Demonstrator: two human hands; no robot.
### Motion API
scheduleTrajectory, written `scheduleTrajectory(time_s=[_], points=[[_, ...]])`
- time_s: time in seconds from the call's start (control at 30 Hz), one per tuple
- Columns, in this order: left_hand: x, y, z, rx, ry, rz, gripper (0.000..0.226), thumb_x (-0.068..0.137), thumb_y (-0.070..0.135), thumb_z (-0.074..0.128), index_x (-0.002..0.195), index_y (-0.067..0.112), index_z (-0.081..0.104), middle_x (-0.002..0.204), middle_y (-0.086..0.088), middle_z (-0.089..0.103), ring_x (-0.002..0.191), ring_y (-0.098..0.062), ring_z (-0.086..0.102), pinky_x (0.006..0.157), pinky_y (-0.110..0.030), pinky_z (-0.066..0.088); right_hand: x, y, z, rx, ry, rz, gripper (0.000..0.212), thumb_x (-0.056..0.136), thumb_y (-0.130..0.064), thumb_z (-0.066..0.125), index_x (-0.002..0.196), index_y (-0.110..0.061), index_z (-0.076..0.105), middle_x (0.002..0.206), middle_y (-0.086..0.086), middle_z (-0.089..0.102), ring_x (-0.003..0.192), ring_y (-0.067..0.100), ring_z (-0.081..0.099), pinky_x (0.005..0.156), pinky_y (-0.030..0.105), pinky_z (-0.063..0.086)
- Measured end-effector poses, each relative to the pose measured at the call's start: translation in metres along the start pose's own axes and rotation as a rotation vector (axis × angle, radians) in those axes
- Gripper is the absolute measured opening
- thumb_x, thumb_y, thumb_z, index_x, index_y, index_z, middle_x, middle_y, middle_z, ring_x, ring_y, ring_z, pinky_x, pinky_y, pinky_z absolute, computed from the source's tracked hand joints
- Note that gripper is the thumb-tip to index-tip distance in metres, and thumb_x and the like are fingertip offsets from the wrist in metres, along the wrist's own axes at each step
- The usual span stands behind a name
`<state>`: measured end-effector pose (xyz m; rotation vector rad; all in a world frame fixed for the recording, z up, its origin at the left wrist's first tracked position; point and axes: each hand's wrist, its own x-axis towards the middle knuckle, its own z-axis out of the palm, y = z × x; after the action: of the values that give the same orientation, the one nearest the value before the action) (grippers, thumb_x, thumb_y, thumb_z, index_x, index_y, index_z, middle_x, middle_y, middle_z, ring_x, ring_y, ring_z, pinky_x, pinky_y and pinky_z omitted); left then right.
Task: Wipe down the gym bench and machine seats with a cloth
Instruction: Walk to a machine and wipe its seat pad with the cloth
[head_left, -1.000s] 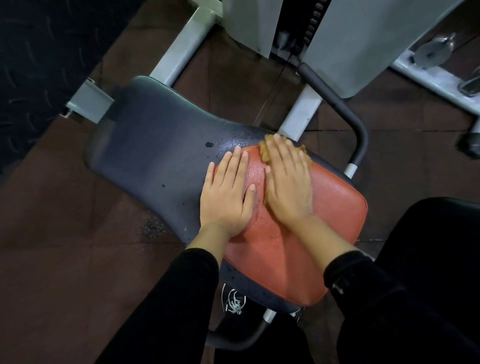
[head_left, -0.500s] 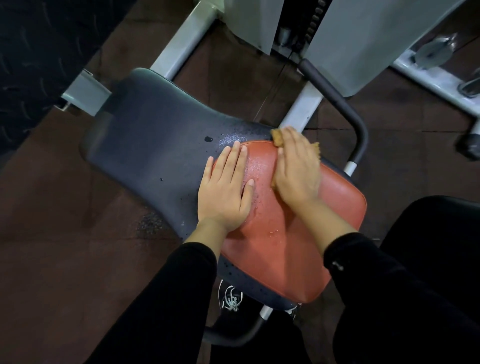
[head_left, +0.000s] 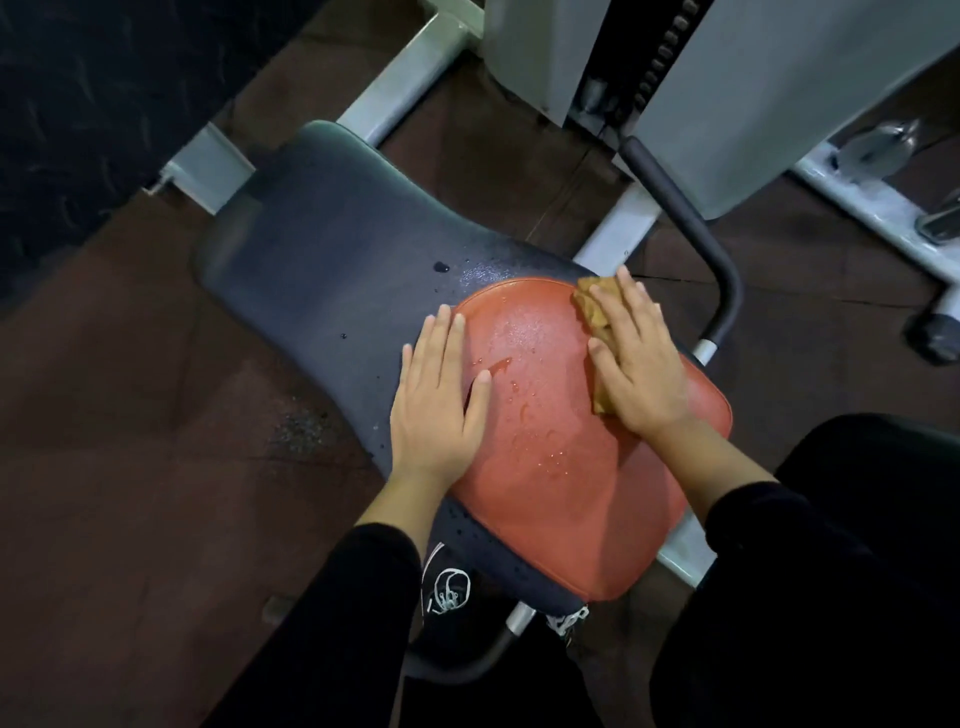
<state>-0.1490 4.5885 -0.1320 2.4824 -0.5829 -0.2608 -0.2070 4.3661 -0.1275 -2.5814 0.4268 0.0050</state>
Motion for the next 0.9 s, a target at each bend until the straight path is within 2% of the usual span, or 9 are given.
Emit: scheduleTrajectory(time_s=[0.07,0.1,0.2,0.3,0.47,0.57,0.63,0.77,0.9], points=[[-0.016,-0.003,-0.002,-0.075,0.000,-0.127,0.063,0.100,0.041,0.033,0.154,0.015,0.016,0.161,0.010,0.007,0.141,0.008,-0.008,0.119,-0.037,0.013,0.016,-0.018,0.005,-0.004,0.022,0.000,0.054,0.094,-0.033,0.034,0.147,-0.021,0.027,0.155,0.002,0.024,0.143,0.018,0.019,0.118,0.040,0.013],[-0.021,-0.004,-0.003,-0.098,-0.008,-0.165,0.064,0.100,0.044,0.031,0.155,0.018,0.012,0.160,0.013,0.004,0.140,0.009,-0.009,0.118,-0.035,0.013,0.023,-0.027,0.008,-0.015,0.023,-0.021,0.054,0.095,-0.033,0.033,0.147,-0.019,0.027,0.154,0.003,0.028,0.142,0.019,0.022,0.118,0.039,0.015],[-0.025,-0.009,0.000,-0.108,-0.033,-0.155,0.066,0.098,0.049,0.022,0.155,0.019,0.008,0.162,0.008,0.006,0.148,-0.007,0.006,0.118,-0.025,0.008,0.031,-0.042,0.017,-0.042,0.029,-0.063,0.052,0.098,-0.031,0.034,0.148,-0.018,0.025,0.151,0.002,0.033,0.140,0.020,0.027,0.116,0.039,0.019],[-0.023,-0.011,0.004,-0.127,-0.035,-0.160,0.067,0.098,0.049,0.021,0.155,0.016,0.010,0.162,0.002,0.011,0.147,-0.010,0.010,0.114,-0.013,0.004,0.032,-0.039,0.019,-0.080,0.053,-0.082,0.047,0.099,-0.029,0.033,0.145,-0.016,0.031,0.148,0.002,0.038,0.136,0.019,0.034,0.114,0.039,0.024],[-0.023,-0.011,0.007,-0.140,-0.004,-0.153,0.064,0.100,0.045,0.021,0.155,0.013,0.012,0.161,-0.002,0.015,0.147,-0.013,0.013,0.115,-0.014,0.004,0.051,-0.064,0.032,-0.173,0.077,-0.082,0.042,0.098,-0.030,0.029,0.134,-0.018,0.047,0.141,0.000,0.047,0.130,0.020,0.042,0.110,0.037,0.029],[-0.023,-0.013,0.008,-0.165,0.008,-0.139,0.061,0.101,0.041,0.022,0.154,0.010,0.014,0.161,-0.005,0.017,0.147,-0.014,0.015,0.114,-0.011,0.003,0.049,-0.092,0.045,-0.212,0.060,-0.217,0.040,0.098,-0.028,0.032,0.132,-0.018,0.051,0.139,-0.001,0.049,0.132,0.022,0.040,0.111,0.038,0.027],[-0.023,-0.014,0.008,-0.178,0.008,-0.130,0.060,0.101,0.039,0.022,0.153,0.009,0.016,0.160,-0.005,0.018,0.147,-0.014,0.016,0.115,-0.013,0.005,0.031,-0.098,0.051,-0.200,0.030,-0.297,0.041,0.098,-0.026,0.034,0.137,-0.018,0.047,0.144,-0.002,0.044,0.138,0.022,0.032,0.114,0.042,0.024],[-0.022,-0.015,0.007,-0.163,0.004,-0.112,0.060,0.102,0.039,0.023,0.153,0.009,0.017,0.160,-0.006,0.019,0.147,-0.015,0.017,0.116,-0.014,0.006,0.000,-0.073,0.042,-0.172,-0.038,-0.417,0.045,0.097,-0.026,0.036,0.142,-0.021,0.040,0.151,-0.002,0.034,0.142,0.020,0.024,0.115,0.044,0.021],[-0.024,-0.014,0.006,-0.144,-0.015,-0.127,0.062,0.101,0.042,0.019,0.155,0.015,0.009,0.162,-0.001,0.013,0.147,-0.013,0.013,0.111,-0.007,0.000,0.009,-0.044,0.024,-0.180,-0.046,-0.411,0.046,0.097,-0.027,0.034,0.143,-0.020,0.038,0.152,0.000,0.032,0.142,0.022,0.025,0.116,0.045,0.021]])
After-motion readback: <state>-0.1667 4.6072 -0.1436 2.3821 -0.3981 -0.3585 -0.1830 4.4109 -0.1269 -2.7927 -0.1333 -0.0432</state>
